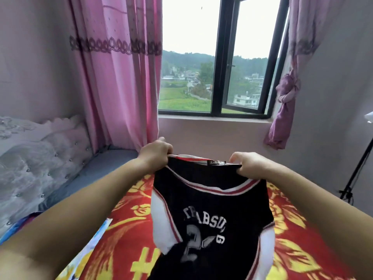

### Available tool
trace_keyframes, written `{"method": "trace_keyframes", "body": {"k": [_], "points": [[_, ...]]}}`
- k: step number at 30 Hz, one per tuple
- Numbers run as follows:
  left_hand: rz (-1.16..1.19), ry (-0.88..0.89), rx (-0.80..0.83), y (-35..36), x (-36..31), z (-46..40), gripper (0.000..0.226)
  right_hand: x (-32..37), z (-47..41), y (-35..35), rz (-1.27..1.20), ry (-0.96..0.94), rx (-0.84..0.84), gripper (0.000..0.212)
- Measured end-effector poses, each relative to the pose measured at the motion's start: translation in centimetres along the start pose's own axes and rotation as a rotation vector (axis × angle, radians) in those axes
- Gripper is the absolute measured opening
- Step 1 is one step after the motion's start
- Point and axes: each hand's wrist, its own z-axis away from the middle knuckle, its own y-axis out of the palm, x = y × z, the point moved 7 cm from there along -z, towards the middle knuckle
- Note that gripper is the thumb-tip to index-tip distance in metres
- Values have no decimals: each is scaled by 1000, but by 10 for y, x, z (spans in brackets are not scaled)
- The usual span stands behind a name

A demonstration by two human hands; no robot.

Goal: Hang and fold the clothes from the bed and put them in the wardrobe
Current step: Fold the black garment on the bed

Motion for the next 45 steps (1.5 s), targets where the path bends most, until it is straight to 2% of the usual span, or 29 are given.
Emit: {"method": "trace_keyframes", "body": {"k": [2, 4, 6, 8, 10, 12, 14, 17, 19, 21, 22, 23, 26, 28, 29, 31, 33, 35, 36, 37, 38, 39, 42, 43, 45], "points": [[-8, -19, 4, -5, 11, -3, 21, -17, -2, -5, 132, 43, 42, 38], [233, -13, 98, -3, 13, -4, 26, -30, -2, -11, 142, 68, 94, 32], [618, -57, 150, -6, 11, -1, 29, -40, -1, -18, -17, 35, 155, 16], [850, -103, 91, -11, 15, 1, 34, -46, 4, -25, -362, -9, 182, 10], [923, -119, 42, -11, 17, 1, 29, -49, 11, -36, -639, -72, 147, 23], [942, -132, 34, -10, 18, -1, 23, -46, 20, -45, -775, -137, 133, 36], [981, -145, 53, -8, 18, -3, 26, -39, 31, -47, -841, -186, 269, 45], [1056, -110, 226, -3, 18, -4, 39, -41, 47, -48, -892, -244, 540, 57], [1066, -52, 379, -2, 14, 1, 61, -49, 50, -53, -915, -255, 568, 55], [969, -6, 404, -6, 13, 1, 75, -54, 48, -56, -1002, -217, 502, 25], [864, 23, 367, -9, 11, -1, 79, -54, 44, -58, -1019, -199, 412, 13], [749, 61, 326, -12, 6, -2, 79, -55, 38, -59, -964, -187, 272, 16], [601, 193, 270, -14, -15, -1, 60, -41, 27, -72, -498, -250, -219, 27], [558, 266, 328, -9, -24, 5, 47, -32, 25, -76, -286, -272, -367, 36], [516, 292, 373, -5, -24, 8, 49, -33, 23, -77, -254, -258, -369, 41], [433, 306, 440, 0, -18, 14, 47, -40, 18, -74, -316, -228, -229, 52], [421, 274, 482, 6, -6, 15, 27, -47, 19, -61, -425, -203, 39, 52], [460, 209, 489, 8, 7, 13, 13, -53, 27, -42, -540, -181, 382, 41], [503, 162, 486, 7, 13, 13, 16, -54, 31, -34, -584, -180, 520, 33], [556, 116, 478, 7, 18, 13, 23, -55, 32, -28, -606, -182, 570, 28], [607, 79, 456, 7, 22, 13, 32, -56, 29, -26, -629, -173, 524, 27], [661, 43, 425, 6, 24, 12, 37, -57, 22, -26, -683, -154, 398, 30], [833, -68, 308, 4, 21, 7, 32, -53, 5, -38, -791, -108, -132, 38], [863, -113, 278, 6, 16, 3, 33, -47, 2, -40, -703, -94, -247, 38], [929, -220, 254, 12, -3, -1, 32, -26, -2, -40, -445, -58, -371, 49]]}}
